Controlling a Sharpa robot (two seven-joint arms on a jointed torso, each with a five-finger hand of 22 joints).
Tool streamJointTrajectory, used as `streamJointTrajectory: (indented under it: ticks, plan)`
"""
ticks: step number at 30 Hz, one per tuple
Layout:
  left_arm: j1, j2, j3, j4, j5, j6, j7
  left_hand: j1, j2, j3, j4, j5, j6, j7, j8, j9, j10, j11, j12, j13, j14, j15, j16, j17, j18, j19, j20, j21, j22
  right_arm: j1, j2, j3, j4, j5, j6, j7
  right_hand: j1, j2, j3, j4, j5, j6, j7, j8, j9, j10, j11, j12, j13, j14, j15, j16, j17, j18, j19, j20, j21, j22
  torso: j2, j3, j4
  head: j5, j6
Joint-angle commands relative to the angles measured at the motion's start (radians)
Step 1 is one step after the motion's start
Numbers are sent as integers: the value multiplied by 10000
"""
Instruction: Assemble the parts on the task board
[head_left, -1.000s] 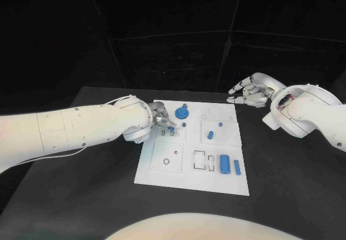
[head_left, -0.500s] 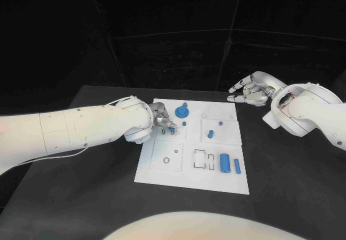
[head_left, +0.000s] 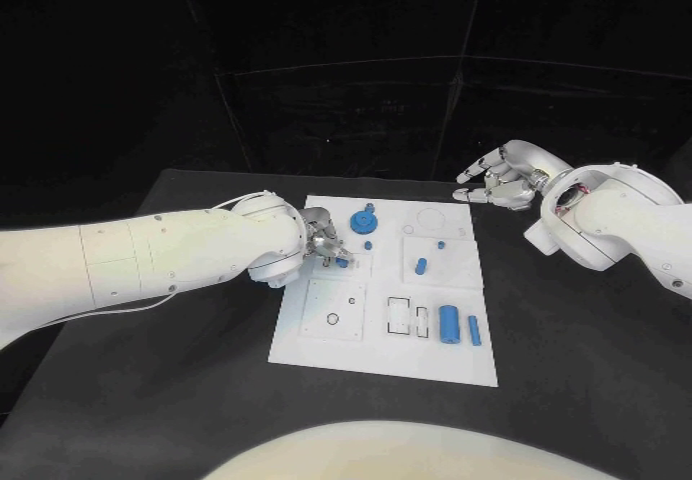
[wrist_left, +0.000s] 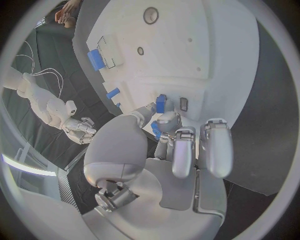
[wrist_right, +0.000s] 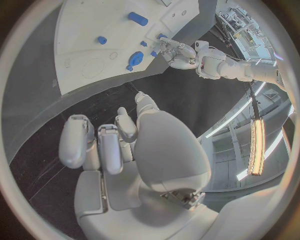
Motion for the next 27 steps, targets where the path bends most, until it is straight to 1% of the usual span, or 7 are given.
streamJointTrajectory:
  ticks: [1,5,14,19,22,27]
  plan:
    - [7,13,5,-19,-53,364,-97,45,35,1734,-1648,24,-43,-24,32,9,73,12,36,9,1075,0,31,2634,-185,267,-4,-29,104,23,13,9,1,-30,-10,116,11,65,-55,2,22,61,-31,61,-16,35,-39,31,-10,637,-76,-23,928,170,-31,-15,-69,-9,-3,9,4,21,-23]
    - [7,1,5,-48,-53,408,-102,45,35,1734,-1648,24,-43,-24,32,9,73,12,36,9,1075,0,31,2634,-185,267,-4,-29,104,23,14,9,-2,-30,0,118,6,66,-62,7,32,58,-31,64,-17,16,-40,7,-34,636,-76,-27,924,173,-35,-15,-77,-22,2,12,-4,17,-27]
    - [8,29,5,-70,-53,537,-107,32,22,1764,-1644,23,-45,-26,40,20,68,10,23,-6,1075,-1,31,2634,-183,264,-5,-37,93,22,19,9,-13,-31,-30,68,0,64,-67,11,36,58,-31,65,-17,13,-39,6,-36,641,-76,-14,944,177,-44,-15,-88,-42,4,-4,2,23,-64]
    - [8,110,5,-118,5,564,-98,10,5,1778,-1634,18,-45,-27,46,28,79,11,41,11,1075,-2,31,2634,-183,264,-6,-38,94,22,24,8,-9,-31,-33,68,0,64,-67,11,36,58,-31,65,-17,13,-39,6,-36,641,-76,-14,944,177,-44,-15,-88,-42,2,6,-4,34,-79]
    - [9,154,5,-159,33,583,-94,-141,-39,1780,-1526,-6,-26,-56,79,64,103,-4,64,26,1075,-7,31,2634,-185,268,-9,-35,108,22,17,8,-8,-31,-35,64,0,64,-67,11,36,58,-31,65,-17,13,-39,6,-36,641,-76,-14,944,177,-44,-15,-88,-42,3,0,-2,24,-83]
    - [11,207,5,-230,59,698,-95,-333,-68,1701,-1355,-36,31,-103,132,112,141,-33,120,71,1075,-30,31,2634,-185,270,-26,-38,114,22,12,8,-7,-31,-28,48,-14,60,-79,21,44,57,-32,68,-18,12,-39,7,-36,642,-76,-12,948,177,-46,-15,-92,-48,5,10,-7,30,-105]
